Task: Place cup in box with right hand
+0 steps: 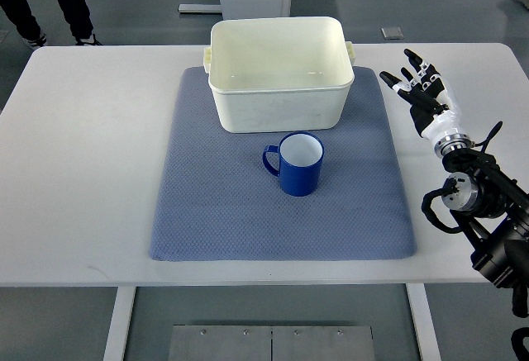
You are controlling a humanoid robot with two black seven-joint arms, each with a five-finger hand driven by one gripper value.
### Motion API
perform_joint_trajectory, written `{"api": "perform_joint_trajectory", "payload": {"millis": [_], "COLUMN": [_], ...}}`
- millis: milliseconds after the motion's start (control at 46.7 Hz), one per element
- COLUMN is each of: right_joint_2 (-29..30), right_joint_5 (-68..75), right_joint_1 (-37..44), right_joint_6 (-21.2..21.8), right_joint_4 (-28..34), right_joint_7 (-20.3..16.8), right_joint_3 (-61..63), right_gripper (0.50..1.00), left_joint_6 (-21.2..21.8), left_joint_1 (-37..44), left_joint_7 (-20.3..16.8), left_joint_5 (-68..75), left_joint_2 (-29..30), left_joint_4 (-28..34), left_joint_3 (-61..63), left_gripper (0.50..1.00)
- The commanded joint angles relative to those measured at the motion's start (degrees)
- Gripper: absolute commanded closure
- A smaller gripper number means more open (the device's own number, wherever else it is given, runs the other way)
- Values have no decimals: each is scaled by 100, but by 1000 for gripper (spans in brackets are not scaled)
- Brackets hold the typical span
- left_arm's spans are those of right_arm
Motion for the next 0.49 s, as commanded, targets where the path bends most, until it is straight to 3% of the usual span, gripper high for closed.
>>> {"api": "perform_joint_trajectory", "payload": {"millis": [0,471], "right_joint_2": [0,-35], "right_joint_5": [0,0], "right_joint_1": [8,-1], "right_joint_6": [0,0], "right_joint_4": [10,10], "right_joint_7": [0,0], "right_joint_3": [0,0], "right_gripper": [500,500], "left_joint_6": [-3,14], "left_joint_1": [-1,-9], "left_joint_7": [-5,-5], "left_joint_5": [10,10], "left_joint_2": [0,0], "left_joint_4": [0,0], "left_joint_3": [7,-2], "left_gripper": [500,500]}}
